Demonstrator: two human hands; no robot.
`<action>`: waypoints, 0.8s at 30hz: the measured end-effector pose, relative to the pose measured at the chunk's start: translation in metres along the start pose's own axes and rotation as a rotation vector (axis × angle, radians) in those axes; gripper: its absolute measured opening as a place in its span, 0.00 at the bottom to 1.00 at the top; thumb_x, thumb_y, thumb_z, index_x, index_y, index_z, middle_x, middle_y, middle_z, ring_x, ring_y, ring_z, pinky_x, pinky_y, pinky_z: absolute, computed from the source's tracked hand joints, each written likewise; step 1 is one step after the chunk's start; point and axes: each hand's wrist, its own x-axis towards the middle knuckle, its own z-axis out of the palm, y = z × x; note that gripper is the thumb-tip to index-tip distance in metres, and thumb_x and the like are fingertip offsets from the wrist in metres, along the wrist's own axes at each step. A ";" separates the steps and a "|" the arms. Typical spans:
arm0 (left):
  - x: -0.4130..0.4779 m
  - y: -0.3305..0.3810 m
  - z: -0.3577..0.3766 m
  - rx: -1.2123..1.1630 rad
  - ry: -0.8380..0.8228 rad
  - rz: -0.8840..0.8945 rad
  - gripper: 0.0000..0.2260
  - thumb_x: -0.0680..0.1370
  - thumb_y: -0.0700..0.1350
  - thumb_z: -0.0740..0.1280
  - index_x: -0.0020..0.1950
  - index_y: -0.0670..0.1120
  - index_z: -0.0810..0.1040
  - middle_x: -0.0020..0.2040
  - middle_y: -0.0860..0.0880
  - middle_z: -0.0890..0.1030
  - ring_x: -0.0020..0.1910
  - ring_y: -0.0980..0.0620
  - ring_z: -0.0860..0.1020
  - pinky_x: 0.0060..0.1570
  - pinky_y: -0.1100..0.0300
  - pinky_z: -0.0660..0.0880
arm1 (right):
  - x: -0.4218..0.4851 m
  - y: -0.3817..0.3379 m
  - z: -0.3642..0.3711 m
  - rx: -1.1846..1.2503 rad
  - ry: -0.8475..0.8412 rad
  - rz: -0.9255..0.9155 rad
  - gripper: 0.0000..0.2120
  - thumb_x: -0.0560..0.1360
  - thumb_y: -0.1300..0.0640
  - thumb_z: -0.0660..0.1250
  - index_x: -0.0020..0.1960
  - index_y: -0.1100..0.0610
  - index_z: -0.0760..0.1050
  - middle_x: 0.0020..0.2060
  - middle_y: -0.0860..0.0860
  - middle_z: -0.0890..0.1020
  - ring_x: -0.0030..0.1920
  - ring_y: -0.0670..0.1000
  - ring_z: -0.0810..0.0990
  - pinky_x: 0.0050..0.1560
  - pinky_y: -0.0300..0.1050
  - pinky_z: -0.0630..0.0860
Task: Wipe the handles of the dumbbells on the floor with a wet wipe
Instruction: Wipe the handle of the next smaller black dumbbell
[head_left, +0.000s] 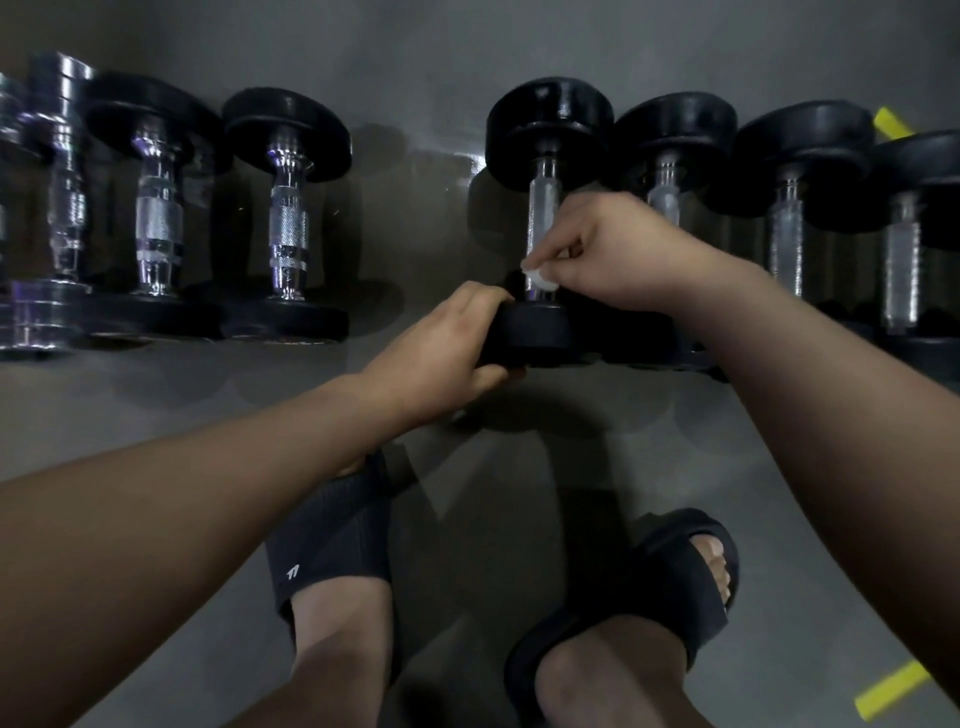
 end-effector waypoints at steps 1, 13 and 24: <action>0.000 0.000 0.000 -0.007 -0.004 0.001 0.28 0.73 0.51 0.75 0.69 0.45 0.69 0.63 0.46 0.73 0.60 0.48 0.75 0.59 0.56 0.72 | 0.002 0.000 -0.001 -0.002 0.040 0.006 0.10 0.76 0.59 0.71 0.54 0.50 0.86 0.39 0.37 0.73 0.44 0.40 0.77 0.47 0.22 0.66; 0.002 0.004 -0.001 -0.045 -0.047 -0.017 0.31 0.74 0.51 0.75 0.72 0.46 0.66 0.67 0.47 0.72 0.64 0.49 0.73 0.59 0.59 0.69 | 0.017 0.005 0.023 0.123 0.438 0.115 0.11 0.79 0.60 0.67 0.58 0.55 0.85 0.53 0.55 0.78 0.49 0.44 0.75 0.51 0.19 0.62; 0.001 0.007 0.003 -0.060 -0.054 -0.049 0.27 0.77 0.49 0.71 0.72 0.46 0.64 0.66 0.47 0.71 0.62 0.49 0.72 0.52 0.65 0.64 | 0.031 0.001 0.019 0.100 0.470 0.123 0.12 0.80 0.61 0.65 0.60 0.58 0.83 0.54 0.56 0.77 0.49 0.45 0.73 0.47 0.18 0.62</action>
